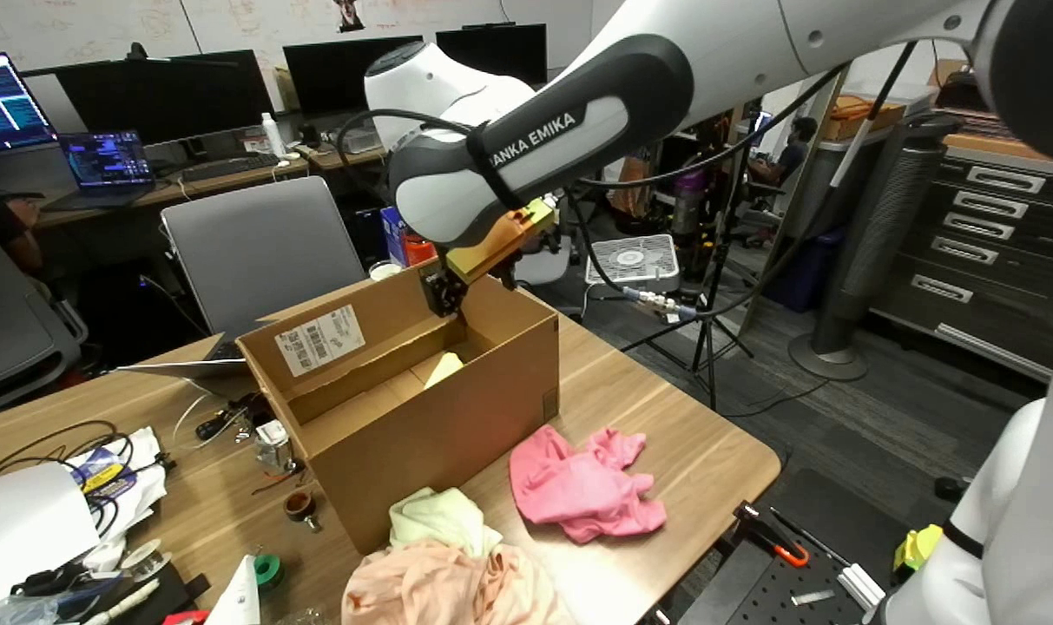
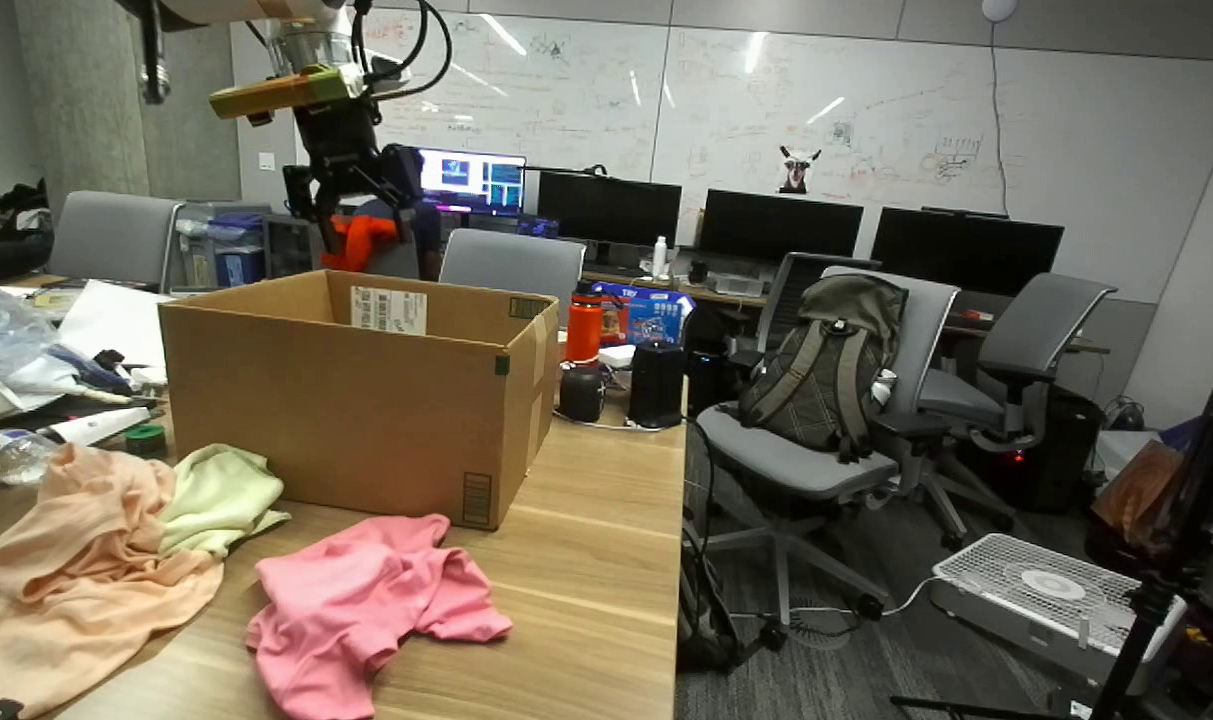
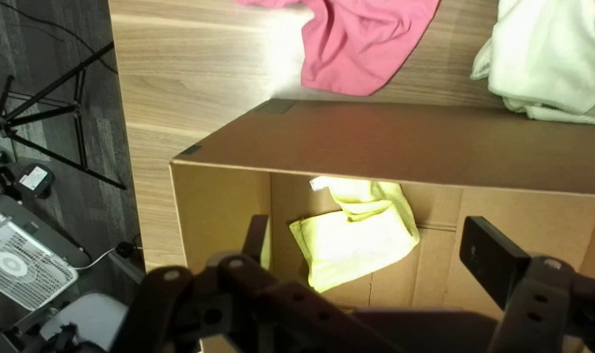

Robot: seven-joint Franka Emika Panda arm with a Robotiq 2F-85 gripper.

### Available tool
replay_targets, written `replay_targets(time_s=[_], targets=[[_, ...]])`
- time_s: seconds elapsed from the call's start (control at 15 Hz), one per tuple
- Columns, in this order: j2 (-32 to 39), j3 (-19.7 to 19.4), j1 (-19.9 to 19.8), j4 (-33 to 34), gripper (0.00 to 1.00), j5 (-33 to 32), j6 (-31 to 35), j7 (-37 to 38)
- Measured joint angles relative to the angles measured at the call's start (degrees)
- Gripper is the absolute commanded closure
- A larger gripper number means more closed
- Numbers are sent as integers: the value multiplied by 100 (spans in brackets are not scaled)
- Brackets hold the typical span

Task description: Put the yellow towel, the pink and peach shirt in the box and the green towel respectively

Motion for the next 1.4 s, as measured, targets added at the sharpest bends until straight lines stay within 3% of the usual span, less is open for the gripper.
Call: replay_targets(time_s=[0.33,0.8,1.13,1.4], targets=[[-497,44,-4,-484,0,467,-406,0],[-673,43,-84,-1262,0,1127,-453,0],[-673,42,-97,-1820,0,1380,-183,89],[-677,42,-120,-2330,0,1609,410,317]])
